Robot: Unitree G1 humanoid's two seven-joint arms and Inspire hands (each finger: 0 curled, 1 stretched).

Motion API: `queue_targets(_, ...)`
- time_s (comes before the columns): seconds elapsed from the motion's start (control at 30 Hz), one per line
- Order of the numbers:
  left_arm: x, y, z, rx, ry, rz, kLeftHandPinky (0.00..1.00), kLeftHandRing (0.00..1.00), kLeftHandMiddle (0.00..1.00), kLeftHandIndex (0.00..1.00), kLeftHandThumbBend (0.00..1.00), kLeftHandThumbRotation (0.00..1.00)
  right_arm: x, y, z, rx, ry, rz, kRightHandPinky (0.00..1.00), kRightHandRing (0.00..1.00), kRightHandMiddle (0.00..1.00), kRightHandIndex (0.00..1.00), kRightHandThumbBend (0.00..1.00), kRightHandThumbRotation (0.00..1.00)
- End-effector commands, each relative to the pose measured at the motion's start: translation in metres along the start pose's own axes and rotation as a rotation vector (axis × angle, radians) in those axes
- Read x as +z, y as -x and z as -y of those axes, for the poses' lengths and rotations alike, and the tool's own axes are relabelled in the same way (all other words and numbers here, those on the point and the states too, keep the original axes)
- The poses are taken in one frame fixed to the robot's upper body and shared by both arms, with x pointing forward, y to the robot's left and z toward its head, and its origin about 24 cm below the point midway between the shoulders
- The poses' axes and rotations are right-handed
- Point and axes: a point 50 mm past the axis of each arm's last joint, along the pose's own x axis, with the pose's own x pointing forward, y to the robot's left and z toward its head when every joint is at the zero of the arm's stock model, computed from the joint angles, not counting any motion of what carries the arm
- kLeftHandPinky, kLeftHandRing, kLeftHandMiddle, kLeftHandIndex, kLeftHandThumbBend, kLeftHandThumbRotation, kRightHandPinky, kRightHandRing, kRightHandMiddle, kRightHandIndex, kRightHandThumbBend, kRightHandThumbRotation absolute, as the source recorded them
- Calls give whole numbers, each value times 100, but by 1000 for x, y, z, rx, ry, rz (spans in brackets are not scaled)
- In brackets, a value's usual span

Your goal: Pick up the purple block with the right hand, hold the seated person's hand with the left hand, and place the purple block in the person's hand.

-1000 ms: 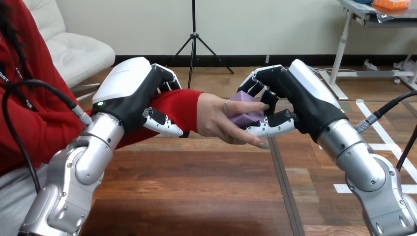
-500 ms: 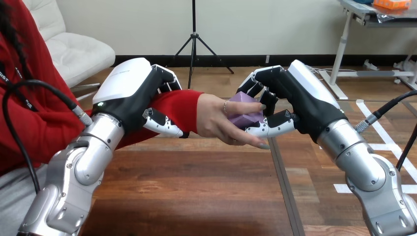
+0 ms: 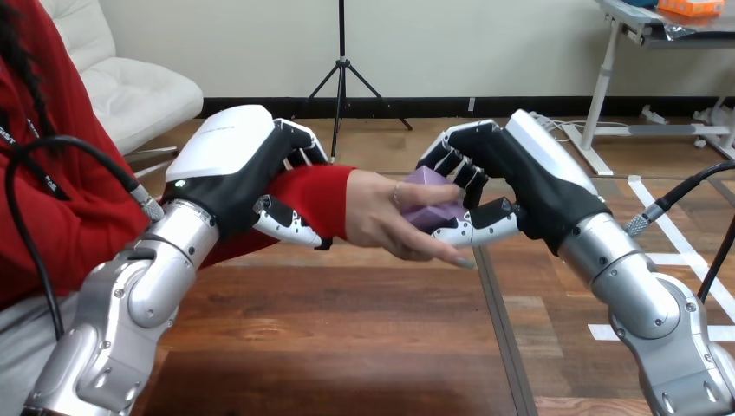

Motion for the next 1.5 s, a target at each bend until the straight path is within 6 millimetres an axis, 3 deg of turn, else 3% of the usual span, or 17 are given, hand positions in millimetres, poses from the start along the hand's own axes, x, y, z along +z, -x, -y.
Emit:
queue_targets(0.0, 19, -6, -24, 78, -29, 92, 44, 55, 61, 64, 87, 33, 19, -4, 2, 10, -15, 75, 38, 46, 51, 54, 72, 0)
queue_targets(0.23, 20, -2, -22, 83, 6, 108, 50, 63, 68, 70, 95, 50, 13, -1, 3, 42, -6, 57, 43, 52, 57, 61, 67, 13)
queue_targets(0.5, 21, 4, -18, 108, 62, 132, 55, 67, 71, 72, 99, 66, 6, 2, 3, 61, 1, 33, 47, 58, 64, 69, 62, 45)
queue_targets(0.53, 21, 4, -17, 111, 68, 133, 55, 67, 71, 72, 99, 70, 5, 2, 3, 62, -1, 31, 48, 59, 66, 70, 63, 55)
queue_targets(0.83, 21, 12, -12, 111, 97, 133, 57, 67, 71, 72, 95, 82, -6, 7, 1, 68, -16, 15, 53, 64, 71, 74, 72, 87)
queue_targets(1.13, 21, 21, -7, 103, 114, 136, 57, 68, 72, 73, 95, 86, -15, 13, -1, 66, -19, 3, 57, 67, 72, 75, 83, 99)
queue_targets(1.47, 17, 30, -1, 70, 140, 131, 59, 71, 75, 74, 99, 85, -23, 21, -2, 62, -32, -6, 56, 65, 71, 75, 91, 100)
